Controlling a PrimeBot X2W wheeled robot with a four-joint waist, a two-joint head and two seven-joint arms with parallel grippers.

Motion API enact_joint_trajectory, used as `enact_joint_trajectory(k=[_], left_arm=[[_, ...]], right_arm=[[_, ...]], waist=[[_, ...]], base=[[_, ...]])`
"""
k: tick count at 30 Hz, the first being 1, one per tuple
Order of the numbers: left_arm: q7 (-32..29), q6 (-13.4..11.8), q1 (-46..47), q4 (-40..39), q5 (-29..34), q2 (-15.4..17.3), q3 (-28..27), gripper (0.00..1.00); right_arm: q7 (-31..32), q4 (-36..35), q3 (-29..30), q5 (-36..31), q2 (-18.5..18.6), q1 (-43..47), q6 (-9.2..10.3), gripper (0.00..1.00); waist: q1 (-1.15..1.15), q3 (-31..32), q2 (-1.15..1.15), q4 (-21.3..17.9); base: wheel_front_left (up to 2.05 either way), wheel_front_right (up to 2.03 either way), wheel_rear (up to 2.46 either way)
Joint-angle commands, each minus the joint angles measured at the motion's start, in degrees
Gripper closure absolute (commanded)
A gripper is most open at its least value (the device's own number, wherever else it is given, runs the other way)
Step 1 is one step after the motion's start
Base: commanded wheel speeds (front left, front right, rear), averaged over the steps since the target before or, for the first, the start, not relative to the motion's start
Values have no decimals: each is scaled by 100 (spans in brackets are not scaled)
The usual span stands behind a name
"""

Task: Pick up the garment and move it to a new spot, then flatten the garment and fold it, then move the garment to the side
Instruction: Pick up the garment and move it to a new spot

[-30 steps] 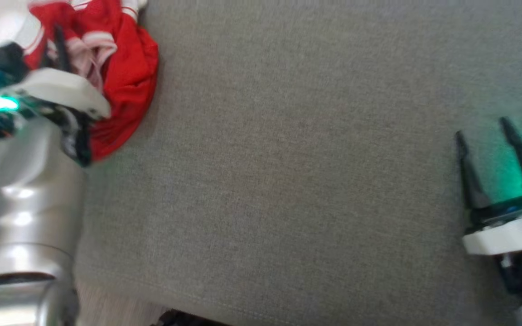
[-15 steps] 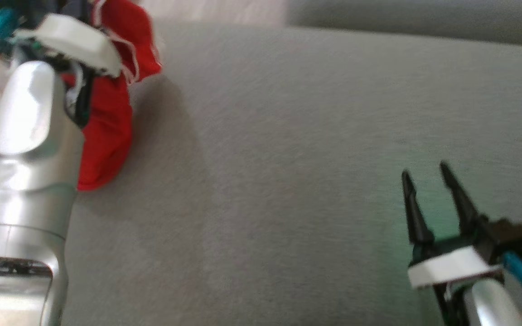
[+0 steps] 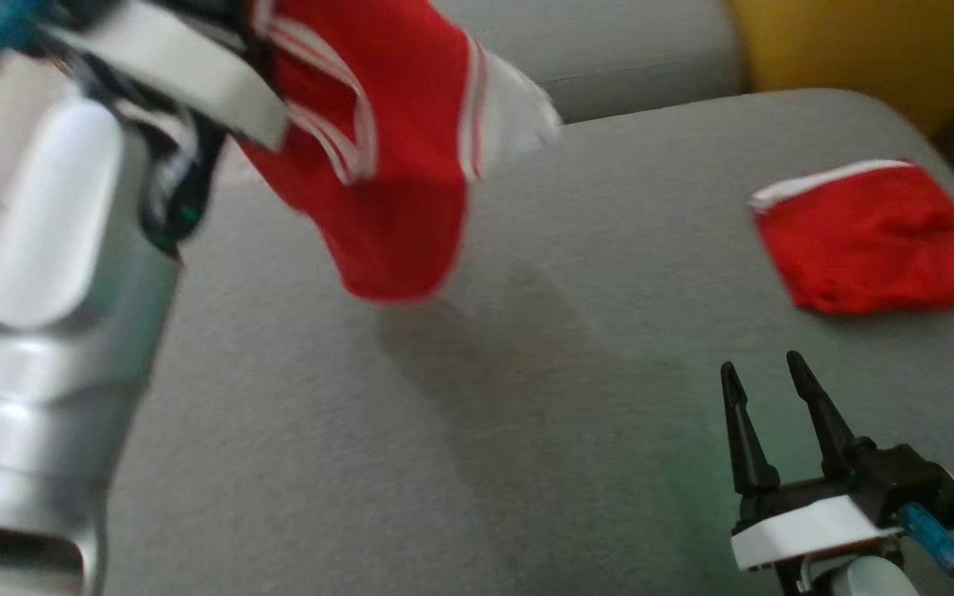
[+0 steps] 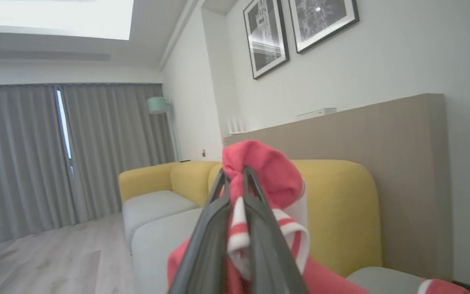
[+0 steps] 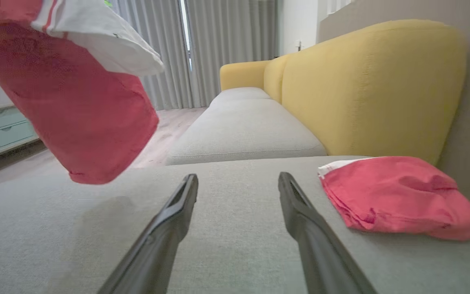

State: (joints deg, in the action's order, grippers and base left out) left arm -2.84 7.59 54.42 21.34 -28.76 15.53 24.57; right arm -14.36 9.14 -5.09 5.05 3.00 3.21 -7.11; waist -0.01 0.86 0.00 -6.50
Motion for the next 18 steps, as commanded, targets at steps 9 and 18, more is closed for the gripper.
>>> enact_joint_trajectory(k=[9, 18], left_arm=[[314, -67, -1325, 211, -51, -352, 503, 100], [1258, -215, -1899, 1516, 24, -821, 709, 100]], right_arm=[[-63, -173, -253, 77, -9, -100, -37, 0], [-63, -170, -336, 156, -11, -341, -37, 0]], waist=[[1, -197, 0, -733], [1, -786, 0, -723]], base=[[0, 0, 0], [0, 0, 0]])
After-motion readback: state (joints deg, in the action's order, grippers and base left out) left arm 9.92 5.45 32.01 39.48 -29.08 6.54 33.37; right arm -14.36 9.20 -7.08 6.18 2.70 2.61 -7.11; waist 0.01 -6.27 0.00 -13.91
